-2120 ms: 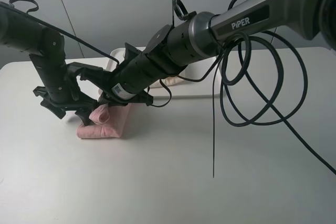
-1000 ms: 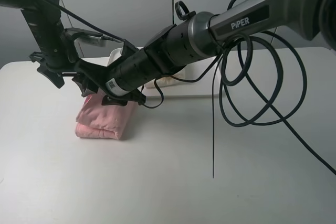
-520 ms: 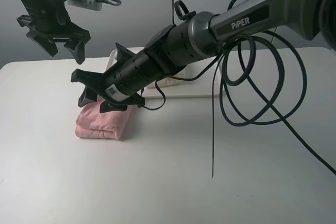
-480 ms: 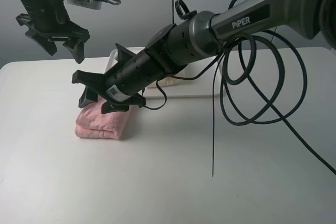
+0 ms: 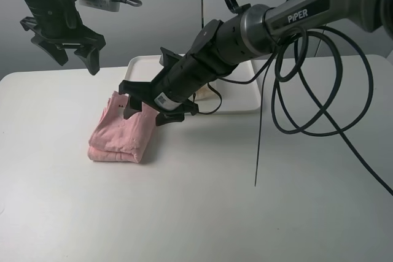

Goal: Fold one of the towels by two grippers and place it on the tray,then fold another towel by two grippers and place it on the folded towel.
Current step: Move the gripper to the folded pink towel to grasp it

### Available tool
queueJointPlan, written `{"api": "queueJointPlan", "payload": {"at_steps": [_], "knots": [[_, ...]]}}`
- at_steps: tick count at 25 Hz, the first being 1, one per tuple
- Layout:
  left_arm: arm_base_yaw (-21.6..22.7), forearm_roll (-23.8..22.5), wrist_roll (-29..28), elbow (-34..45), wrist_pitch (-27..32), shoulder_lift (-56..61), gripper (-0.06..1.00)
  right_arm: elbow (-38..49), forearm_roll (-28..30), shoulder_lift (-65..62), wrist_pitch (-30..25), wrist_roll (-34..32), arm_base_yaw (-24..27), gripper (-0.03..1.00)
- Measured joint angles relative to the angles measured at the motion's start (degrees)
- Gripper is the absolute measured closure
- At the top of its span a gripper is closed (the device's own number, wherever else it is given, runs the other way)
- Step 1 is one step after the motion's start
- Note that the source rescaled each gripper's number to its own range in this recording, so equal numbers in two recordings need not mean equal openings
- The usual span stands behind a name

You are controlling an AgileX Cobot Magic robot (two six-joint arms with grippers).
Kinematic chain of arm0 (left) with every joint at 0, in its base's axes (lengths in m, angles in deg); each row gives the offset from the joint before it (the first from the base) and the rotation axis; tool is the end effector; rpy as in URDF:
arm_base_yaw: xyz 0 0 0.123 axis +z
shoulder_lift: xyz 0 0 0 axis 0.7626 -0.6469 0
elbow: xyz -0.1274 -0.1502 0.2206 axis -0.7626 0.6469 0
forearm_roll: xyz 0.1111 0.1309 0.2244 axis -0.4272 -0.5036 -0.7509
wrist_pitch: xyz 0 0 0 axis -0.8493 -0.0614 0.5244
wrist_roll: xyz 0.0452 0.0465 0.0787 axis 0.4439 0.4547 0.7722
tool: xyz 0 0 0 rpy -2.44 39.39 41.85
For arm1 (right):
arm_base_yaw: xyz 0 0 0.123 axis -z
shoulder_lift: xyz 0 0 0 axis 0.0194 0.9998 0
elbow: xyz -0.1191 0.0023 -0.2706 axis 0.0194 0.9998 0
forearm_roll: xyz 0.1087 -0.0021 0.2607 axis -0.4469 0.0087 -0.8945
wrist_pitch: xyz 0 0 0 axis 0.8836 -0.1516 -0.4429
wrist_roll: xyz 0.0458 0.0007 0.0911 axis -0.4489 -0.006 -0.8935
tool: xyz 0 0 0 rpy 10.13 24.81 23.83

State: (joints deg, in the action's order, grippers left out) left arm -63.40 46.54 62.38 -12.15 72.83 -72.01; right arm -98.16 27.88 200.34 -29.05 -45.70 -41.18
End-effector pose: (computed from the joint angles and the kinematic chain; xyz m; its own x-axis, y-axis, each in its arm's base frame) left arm 0.4352 -0.0958 0.2425 -0.9310 0.3325 -0.1505 0.3179 0.9413 0.1132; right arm 0.3468 0.3458 0.0956 -0.9667 -0.1046 -0.2335 -0.2272 0.7707 0.5953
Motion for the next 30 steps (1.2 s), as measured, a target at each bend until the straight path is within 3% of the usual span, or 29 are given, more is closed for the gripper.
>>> {"api": "queueJointPlan", "payload": {"at_steps": [13, 21, 30], "knots": [[0.0, 2.3, 1.4, 0.0, 0.0, 0.0, 0.03, -0.1, 0.8, 4.1, 1.5, -2.3, 0.1, 0.23], [0.0, 2.7, 1.5, 0.0, 0.0, 0.0, 0.03, -0.1, -4.6, 4.1, 2.8, 0.2, 0.1, 0.23], [0.0, 2.8, 2.0, 0.0, -0.1, 0.0, 0.03, -0.1, -6.6, 4.1, 5.7, 1.2, -0.4, 0.26]]}}
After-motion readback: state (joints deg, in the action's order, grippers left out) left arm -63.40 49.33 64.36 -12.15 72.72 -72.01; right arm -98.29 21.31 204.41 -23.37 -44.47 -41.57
